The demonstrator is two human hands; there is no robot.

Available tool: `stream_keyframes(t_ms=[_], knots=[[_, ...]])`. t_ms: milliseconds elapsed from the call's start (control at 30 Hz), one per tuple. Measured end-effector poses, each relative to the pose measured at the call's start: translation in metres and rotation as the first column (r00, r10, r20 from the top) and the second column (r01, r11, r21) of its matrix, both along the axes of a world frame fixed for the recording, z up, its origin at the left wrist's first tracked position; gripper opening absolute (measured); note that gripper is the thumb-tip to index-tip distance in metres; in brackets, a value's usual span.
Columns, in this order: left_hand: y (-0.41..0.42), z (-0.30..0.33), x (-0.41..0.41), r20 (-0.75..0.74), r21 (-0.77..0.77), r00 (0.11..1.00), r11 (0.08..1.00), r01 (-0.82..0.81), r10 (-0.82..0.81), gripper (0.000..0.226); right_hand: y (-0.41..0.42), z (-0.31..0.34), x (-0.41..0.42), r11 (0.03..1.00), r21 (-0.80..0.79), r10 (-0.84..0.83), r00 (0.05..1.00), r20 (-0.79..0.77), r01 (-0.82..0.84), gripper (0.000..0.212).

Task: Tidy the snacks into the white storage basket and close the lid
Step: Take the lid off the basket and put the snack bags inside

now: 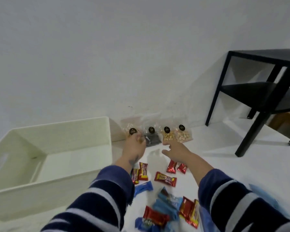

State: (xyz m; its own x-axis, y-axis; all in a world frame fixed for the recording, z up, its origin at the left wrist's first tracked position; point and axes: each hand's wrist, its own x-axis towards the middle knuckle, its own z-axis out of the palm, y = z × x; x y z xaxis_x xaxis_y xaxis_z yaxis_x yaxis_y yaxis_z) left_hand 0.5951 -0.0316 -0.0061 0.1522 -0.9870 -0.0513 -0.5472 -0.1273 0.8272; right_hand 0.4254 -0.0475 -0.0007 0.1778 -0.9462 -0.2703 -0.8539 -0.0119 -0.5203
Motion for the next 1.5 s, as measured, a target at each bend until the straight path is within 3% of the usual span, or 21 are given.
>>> stream_keyframes(t_ms=[200,400,633,733,867,1033,1167,1267,1500], knots=[[-0.063,-0.084,0.002,-0.01,0.093,0.985,0.981,-0.173,0.174,0.058,-0.079,-0.059,0.001,0.998,0.037,-0.047,0.983,0.175,0.041,0.051],[-0.109,-0.111,0.024,-0.042,0.041,0.942,0.943,-0.331,0.333,0.066,-0.146,-0.101,0.028,0.997,0.026,-0.081,0.961,0.265,0.077,0.062],[-0.14,-0.133,0.024,-0.115,0.05,0.939,0.946,-0.319,0.323,0.097,-0.181,-0.131,0.043,0.982,-0.084,-0.146,0.958,0.247,0.172,0.075],[-0.136,-0.137,0.026,0.005,0.025,0.941,0.941,-0.337,0.337,0.104,-0.178,-0.138,0.042,0.962,-0.123,-0.191,0.923,0.333,0.244,0.072],[-0.128,-0.122,0.028,0.065,-0.029,0.916,0.919,-0.394,0.395,0.091,-0.167,-0.13,0.044,0.944,-0.104,-0.237,0.863,0.447,0.313,0.067],[-0.119,-0.072,0.035,0.2,-0.157,0.92,0.938,-0.309,0.336,0.099,-0.156,-0.088,0.047,0.956,-0.112,-0.157,0.797,0.584,0.27,0.061],[-0.107,-0.014,0.048,0.166,-0.236,0.938,0.936,-0.262,0.304,0.1,-0.144,-0.031,0.052,0.945,-0.143,-0.121,0.723,0.681,0.293,0.06],[-0.09,0.026,0.067,0.213,-0.302,0.924,0.921,-0.247,0.318,0.097,-0.133,0.01,0.07,0.928,-0.23,-0.059,0.723,0.688,0.295,0.06],[-0.035,0.063,0.155,0.111,-0.353,0.919,0.879,-0.319,0.378,0.097,-0.086,0.064,0.155,0.909,-0.339,0.048,0.748,0.662,0.242,0.056]])
